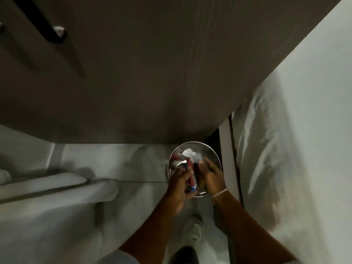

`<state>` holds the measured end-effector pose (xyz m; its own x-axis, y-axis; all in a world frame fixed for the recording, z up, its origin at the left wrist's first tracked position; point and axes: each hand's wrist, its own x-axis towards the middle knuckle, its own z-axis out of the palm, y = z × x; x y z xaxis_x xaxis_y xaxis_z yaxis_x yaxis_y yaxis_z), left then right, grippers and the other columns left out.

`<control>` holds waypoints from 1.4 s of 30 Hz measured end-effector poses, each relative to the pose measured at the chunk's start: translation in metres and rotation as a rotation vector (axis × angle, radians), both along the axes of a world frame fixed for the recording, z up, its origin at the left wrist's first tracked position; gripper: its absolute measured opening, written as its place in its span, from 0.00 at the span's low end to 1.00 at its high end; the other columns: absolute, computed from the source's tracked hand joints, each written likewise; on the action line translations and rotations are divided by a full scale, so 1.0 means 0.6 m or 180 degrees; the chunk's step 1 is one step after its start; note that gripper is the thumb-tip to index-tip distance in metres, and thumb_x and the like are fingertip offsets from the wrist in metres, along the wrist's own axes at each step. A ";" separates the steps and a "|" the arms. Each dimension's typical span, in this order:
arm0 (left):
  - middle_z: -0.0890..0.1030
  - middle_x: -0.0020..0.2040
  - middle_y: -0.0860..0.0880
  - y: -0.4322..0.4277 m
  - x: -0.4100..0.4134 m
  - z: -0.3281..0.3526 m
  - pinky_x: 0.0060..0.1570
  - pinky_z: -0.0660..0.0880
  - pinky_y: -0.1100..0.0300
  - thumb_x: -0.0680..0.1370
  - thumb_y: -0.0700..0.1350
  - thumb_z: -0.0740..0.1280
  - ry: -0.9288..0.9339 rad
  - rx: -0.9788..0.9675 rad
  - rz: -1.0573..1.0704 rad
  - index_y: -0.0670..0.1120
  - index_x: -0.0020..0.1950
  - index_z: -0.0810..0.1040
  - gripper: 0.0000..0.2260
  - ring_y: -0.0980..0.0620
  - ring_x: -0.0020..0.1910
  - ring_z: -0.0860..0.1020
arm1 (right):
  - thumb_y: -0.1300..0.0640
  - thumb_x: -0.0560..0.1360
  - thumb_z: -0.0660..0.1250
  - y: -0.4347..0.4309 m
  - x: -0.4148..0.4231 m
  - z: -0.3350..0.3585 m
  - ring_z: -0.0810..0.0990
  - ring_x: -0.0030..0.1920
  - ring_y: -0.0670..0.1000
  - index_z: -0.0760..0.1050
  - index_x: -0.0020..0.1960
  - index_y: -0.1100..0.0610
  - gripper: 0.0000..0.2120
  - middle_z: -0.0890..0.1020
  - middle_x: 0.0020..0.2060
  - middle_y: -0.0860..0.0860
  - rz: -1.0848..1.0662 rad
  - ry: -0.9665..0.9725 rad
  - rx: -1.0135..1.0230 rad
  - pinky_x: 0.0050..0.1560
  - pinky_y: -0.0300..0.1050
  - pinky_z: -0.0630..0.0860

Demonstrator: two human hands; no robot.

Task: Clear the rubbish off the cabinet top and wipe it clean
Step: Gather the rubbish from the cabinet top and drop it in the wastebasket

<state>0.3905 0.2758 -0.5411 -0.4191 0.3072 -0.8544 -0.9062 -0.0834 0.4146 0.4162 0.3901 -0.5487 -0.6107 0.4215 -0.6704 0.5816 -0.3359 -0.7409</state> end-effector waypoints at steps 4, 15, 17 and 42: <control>0.79 0.59 0.49 -0.018 -0.003 0.021 0.44 0.81 0.55 0.78 0.53 0.67 0.0546 -0.0566 -0.0469 0.55 0.62 0.75 0.13 0.55 0.50 0.82 | 0.59 0.71 0.73 0.029 0.011 0.005 0.81 0.51 0.55 0.75 0.61 0.57 0.20 0.82 0.52 0.55 -0.0338 -0.0130 0.0123 0.56 0.53 0.78; 0.81 0.50 0.44 -0.123 -0.063 0.595 0.42 0.76 0.55 0.78 0.37 0.66 0.2335 -0.0602 -0.0516 0.46 0.56 0.79 0.09 0.48 0.46 0.80 | 0.64 0.73 0.68 -0.033 -0.006 0.600 0.83 0.52 0.56 0.78 0.58 0.60 0.13 0.84 0.52 0.60 0.0039 0.1376 0.0317 0.51 0.47 0.81; 0.82 0.48 0.43 -0.136 -0.090 0.713 0.38 0.75 0.57 0.77 0.36 0.66 0.2783 -0.0439 -0.0462 0.47 0.53 0.78 0.08 0.50 0.41 0.80 | 0.63 0.74 0.68 -0.046 -0.031 0.717 0.84 0.51 0.55 0.78 0.57 0.59 0.12 0.84 0.51 0.60 0.0152 0.1782 0.0398 0.49 0.46 0.82; 0.82 0.52 0.45 -0.226 -0.544 0.889 0.50 0.79 0.53 0.75 0.41 0.68 0.4379 -0.4217 -0.0848 0.46 0.57 0.82 0.12 0.47 0.50 0.79 | 0.64 0.69 0.66 -0.058 -0.665 0.950 0.80 0.43 0.54 0.81 0.56 0.52 0.17 0.83 0.41 0.54 0.2514 0.1858 0.3496 0.51 0.44 0.76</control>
<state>0.0642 0.1403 -0.0076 -0.9643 -0.0011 0.2648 0.1143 0.9004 0.4198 0.0171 0.3555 0.0215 -0.9844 -0.0191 0.1748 -0.1214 0.7926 -0.5975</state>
